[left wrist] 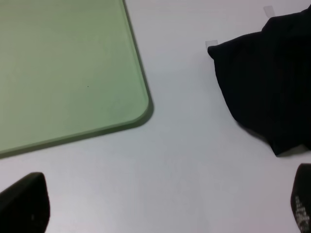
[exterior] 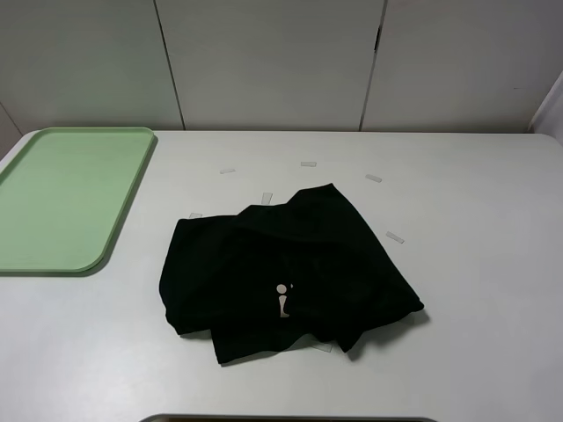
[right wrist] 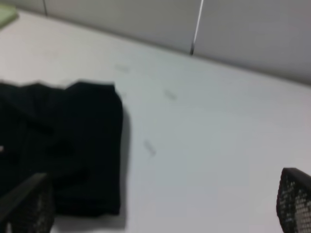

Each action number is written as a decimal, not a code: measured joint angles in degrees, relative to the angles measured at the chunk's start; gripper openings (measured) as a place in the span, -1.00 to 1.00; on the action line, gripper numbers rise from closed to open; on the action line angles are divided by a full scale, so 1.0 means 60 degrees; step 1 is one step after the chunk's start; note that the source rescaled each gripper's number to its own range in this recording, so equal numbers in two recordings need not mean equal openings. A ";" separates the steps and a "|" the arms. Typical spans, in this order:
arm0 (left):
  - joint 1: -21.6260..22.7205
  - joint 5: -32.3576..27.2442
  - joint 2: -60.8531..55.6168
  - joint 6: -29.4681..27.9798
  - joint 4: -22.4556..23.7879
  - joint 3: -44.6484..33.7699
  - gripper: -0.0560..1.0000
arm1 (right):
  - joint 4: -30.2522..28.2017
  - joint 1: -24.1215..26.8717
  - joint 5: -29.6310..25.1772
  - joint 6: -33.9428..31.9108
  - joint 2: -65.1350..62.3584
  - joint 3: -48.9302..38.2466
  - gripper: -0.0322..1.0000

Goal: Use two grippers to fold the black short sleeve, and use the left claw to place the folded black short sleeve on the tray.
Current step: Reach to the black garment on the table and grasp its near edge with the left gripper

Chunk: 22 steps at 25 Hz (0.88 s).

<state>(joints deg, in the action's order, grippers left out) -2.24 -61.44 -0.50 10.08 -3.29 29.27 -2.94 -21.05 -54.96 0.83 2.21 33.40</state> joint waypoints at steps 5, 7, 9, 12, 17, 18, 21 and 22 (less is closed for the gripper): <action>0.0000 0.0000 0.0000 0.0000 0.0000 0.0000 1.00 | 0.0349 -0.0030 -0.0003 0.0052 0.0000 -0.0596 0.97; 0.0000 0.0000 0.0000 0.0000 0.0000 0.0000 1.00 | 0.0491 -0.0030 -0.0166 0.0068 0.0000 -0.0652 0.97; 0.0000 0.0000 0.0000 0.0000 0.0000 0.0000 1.00 | 0.0553 -0.0030 -0.0516 0.0068 0.0000 -0.0807 0.97; 0.0000 0.0000 0.0000 0.0000 0.0000 0.0000 1.00 | 0.0567 -0.0030 -0.0541 0.0068 0.0000 -0.0837 0.97; 0.0000 0.0000 0.0000 0.0000 0.0000 0.0000 1.00 | 0.0579 -0.0030 -0.0541 0.0068 0.0000 -0.0837 0.97; 0.0000 0.0000 0.0000 0.0000 0.0000 0.0000 1.00 | 0.0579 -0.0030 -0.0541 0.0068 0.0000 -0.0837 0.97; 0.0000 0.0000 0.0000 0.0000 0.0000 0.0000 1.00 | 0.0602 0.0016 -0.0541 0.0068 -0.0010 -0.0837 0.97; 0.0000 0.0000 0.0000 0.0000 0.0000 0.0000 1.00 | 0.0620 0.0138 -0.0541 0.0071 -0.0111 -0.0845 0.97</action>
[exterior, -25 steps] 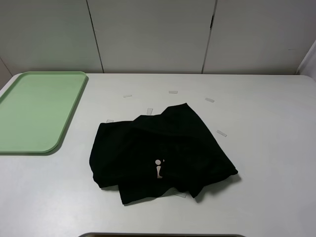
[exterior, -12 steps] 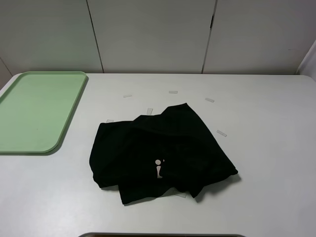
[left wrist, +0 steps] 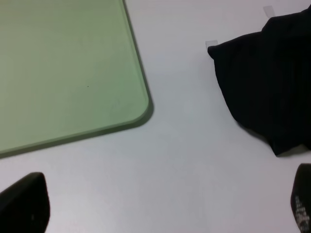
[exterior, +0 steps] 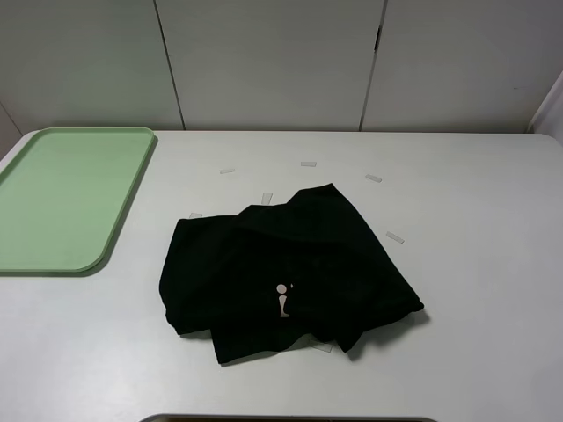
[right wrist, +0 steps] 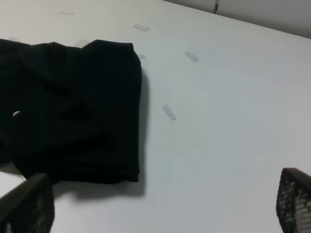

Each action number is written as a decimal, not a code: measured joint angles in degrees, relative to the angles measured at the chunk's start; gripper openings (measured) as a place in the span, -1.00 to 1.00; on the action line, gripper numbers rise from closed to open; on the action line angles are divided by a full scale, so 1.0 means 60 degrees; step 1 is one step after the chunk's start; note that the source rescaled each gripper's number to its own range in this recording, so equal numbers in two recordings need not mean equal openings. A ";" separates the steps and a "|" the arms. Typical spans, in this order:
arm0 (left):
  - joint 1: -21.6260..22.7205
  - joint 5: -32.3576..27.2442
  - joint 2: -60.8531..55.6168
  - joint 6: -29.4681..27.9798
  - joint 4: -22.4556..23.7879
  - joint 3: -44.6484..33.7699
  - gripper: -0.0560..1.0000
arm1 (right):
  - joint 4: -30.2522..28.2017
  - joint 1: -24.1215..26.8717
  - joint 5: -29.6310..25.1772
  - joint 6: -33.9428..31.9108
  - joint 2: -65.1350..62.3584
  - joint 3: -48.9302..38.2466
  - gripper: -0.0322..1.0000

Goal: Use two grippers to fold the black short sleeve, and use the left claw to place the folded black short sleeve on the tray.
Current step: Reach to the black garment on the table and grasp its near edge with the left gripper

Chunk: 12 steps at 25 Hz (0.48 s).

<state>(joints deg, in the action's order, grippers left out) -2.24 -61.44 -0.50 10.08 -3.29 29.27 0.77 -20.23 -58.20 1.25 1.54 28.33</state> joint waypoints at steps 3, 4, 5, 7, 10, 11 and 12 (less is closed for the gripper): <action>0.0000 0.0000 0.0000 0.0000 0.0000 0.0000 1.00 | 0.0033 0.0784 -0.0023 0.0000 -0.0303 0.0021 0.97; 0.0000 0.0000 0.0000 0.0000 0.0000 0.0000 1.00 | 0.0032 0.1067 -0.0050 0.0000 -0.0303 0.0022 0.97; 0.0000 0.0000 0.0000 0.0000 0.0000 0.0000 1.00 | 0.0032 0.1322 -0.0079 0.0000 -0.0303 0.0022 0.97; 0.0000 0.0000 0.0000 0.0000 0.0000 0.0000 1.00 | 0.0084 0.1727 -0.0099 0.0000 -0.0303 0.0022 0.97; 0.0000 0.0000 0.0000 0.0000 0.0000 0.0000 1.00 | 0.0088 0.2298 -0.0099 0.0000 -0.0303 0.0022 0.97; 0.0000 0.0000 0.0000 0.0000 0.0000 0.0000 1.00 | 0.0100 0.2500 -0.0099 0.0000 -0.0303 0.0022 0.97; 0.0000 0.0000 0.0000 0.0000 0.0000 0.0000 1.00 | 0.0100 0.2649 -0.0099 0.0000 -0.0303 0.0022 0.97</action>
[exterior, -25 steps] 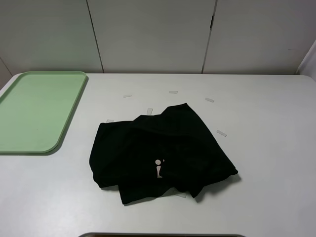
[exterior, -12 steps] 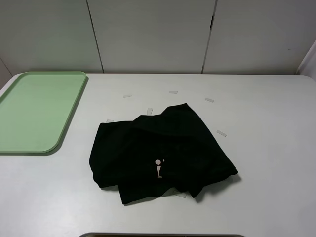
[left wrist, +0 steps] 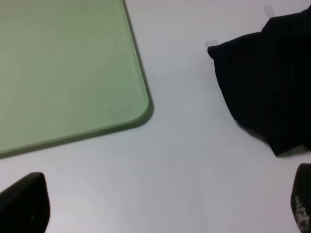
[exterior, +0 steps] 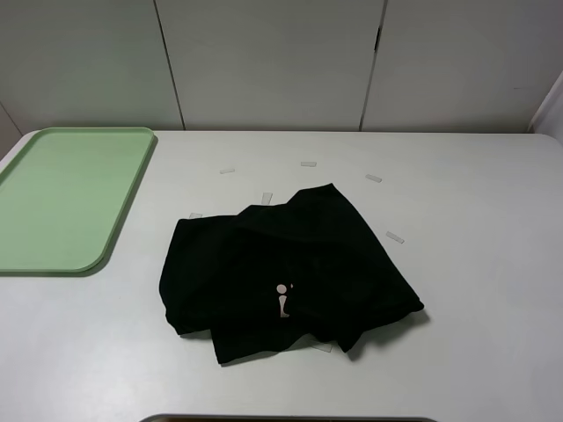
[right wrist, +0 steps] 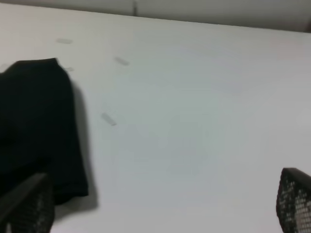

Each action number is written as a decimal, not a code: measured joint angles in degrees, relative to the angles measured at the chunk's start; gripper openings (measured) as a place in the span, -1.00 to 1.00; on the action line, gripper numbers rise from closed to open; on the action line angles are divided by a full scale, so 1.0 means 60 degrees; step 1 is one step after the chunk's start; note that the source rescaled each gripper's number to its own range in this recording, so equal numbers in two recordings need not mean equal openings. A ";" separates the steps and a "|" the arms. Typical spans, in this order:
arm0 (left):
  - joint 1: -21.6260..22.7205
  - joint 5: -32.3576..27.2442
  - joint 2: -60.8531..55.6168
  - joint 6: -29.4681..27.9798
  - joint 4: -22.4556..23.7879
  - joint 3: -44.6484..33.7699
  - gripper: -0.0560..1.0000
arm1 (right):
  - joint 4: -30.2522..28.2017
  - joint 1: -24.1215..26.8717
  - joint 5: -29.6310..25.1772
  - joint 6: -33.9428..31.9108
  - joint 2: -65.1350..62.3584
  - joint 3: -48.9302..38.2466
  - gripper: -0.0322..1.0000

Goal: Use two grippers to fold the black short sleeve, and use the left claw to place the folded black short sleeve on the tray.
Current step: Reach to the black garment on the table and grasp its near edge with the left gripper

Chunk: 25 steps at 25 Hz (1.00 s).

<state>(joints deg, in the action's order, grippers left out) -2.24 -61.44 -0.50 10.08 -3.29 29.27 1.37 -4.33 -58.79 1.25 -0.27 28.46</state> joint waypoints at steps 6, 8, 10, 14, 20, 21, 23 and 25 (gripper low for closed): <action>0.0000 0.0000 0.0000 0.0000 0.0000 0.0000 1.00 | 0.0011 0.0185 0.0000 0.0000 0.0000 0.0000 0.97; 0.0000 0.0000 0.0000 0.0000 0.0000 0.0000 1.00 | 0.0011 0.0185 0.0000 0.0000 0.0000 0.0000 0.97; 0.0000 0.0000 0.0000 0.0000 0.0000 0.0000 1.00 | 0.0011 0.0185 0.0000 0.0000 0.0000 0.0000 0.97; -0.0039 0.0000 0.0000 0.0000 -0.0051 0.0000 1.00 | 0.0011 0.0185 0.0000 0.0000 0.0000 0.0000 0.97; -0.0057 0.0000 0.0000 -0.0175 -0.0322 0.0000 1.00 | 0.0011 0.0185 0.0000 0.0000 0.0000 0.0000 0.97; -0.0057 0.0009 0.0000 -0.0358 -0.0445 0.0000 1.00 | 0.0011 0.0185 0.0000 0.0000 0.0000 0.0000 0.97; -0.0057 0.0043 0.0171 -0.0846 -0.0773 0.0000 1.00 | 0.0011 0.0185 0.0000 0.0000 0.0000 0.0000 0.97; -0.0057 0.0231 0.0858 -0.1099 -0.1098 0.0000 1.00 | 0.0011 0.0185 0.0000 0.0000 0.0000 0.0000 0.97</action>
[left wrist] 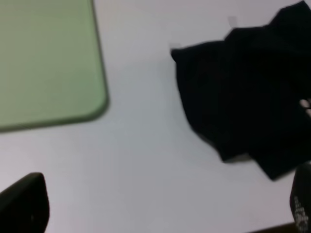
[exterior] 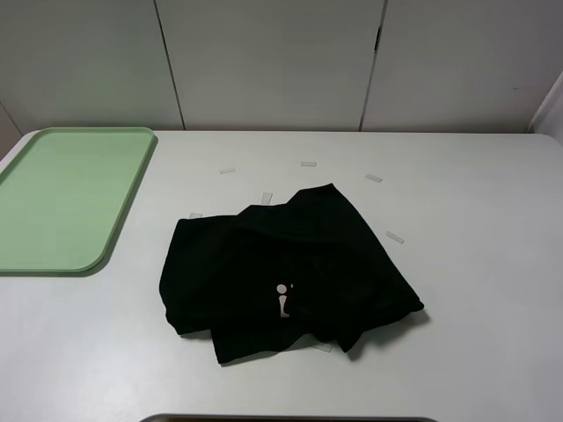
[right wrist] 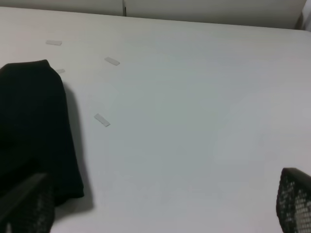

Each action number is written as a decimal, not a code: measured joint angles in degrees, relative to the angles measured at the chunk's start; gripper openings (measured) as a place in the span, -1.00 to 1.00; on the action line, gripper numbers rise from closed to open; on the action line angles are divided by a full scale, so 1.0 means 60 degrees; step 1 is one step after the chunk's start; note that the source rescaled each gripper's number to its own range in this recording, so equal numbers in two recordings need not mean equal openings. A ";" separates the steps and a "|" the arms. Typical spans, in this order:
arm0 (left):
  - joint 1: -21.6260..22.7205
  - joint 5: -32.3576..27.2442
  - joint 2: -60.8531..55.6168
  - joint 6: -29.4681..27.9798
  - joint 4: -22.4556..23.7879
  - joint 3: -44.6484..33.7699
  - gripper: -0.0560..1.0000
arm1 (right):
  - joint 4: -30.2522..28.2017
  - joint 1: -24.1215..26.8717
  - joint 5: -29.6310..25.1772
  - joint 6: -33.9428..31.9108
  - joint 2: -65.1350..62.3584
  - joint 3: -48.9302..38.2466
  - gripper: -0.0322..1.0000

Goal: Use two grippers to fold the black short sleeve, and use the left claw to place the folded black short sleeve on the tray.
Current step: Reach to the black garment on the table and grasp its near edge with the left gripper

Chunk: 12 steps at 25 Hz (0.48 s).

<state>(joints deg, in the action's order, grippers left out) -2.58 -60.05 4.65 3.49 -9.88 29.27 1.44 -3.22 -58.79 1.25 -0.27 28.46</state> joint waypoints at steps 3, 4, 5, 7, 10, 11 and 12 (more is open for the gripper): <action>0.0000 0.0478 0.1532 -0.0105 -0.0606 0.0061 0.98 | 0.0000 0.0000 0.0000 0.0000 0.0000 0.0000 0.97; 0.0000 0.0745 0.2161 -0.0089 -0.0963 0.0061 0.98 | 0.0000 0.0000 0.0000 0.0000 0.0000 0.0000 0.97; 0.0000 0.0987 0.2704 -0.0010 -0.1310 0.0061 0.98 | 0.0000 0.0000 0.0000 0.0000 0.0000 0.0000 0.97; 0.0000 0.1583 0.3902 0.0505 -0.2181 0.0061 0.98 | 0.0000 0.0000 0.0000 0.0000 0.0000 0.0000 0.97; 0.0000 0.2476 0.5637 0.1570 -0.3754 0.0061 0.97 | 0.0000 0.0000 0.0000 0.0000 0.0000 0.0000 0.97; 0.0000 0.2767 0.6158 0.2089 -0.4259 0.0061 0.97 | 0.0000 0.0000 0.0000 0.0000 0.0000 0.0000 0.97; 0.0000 0.3020 0.6858 0.2627 -0.4870 0.0061 0.97 | 0.0000 0.0000 0.0000 0.0000 0.0000 0.0000 0.97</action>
<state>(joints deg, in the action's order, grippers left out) -2.58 -41.93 45.80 19.25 -39.11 29.63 1.44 -3.22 -58.79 1.25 -0.27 28.46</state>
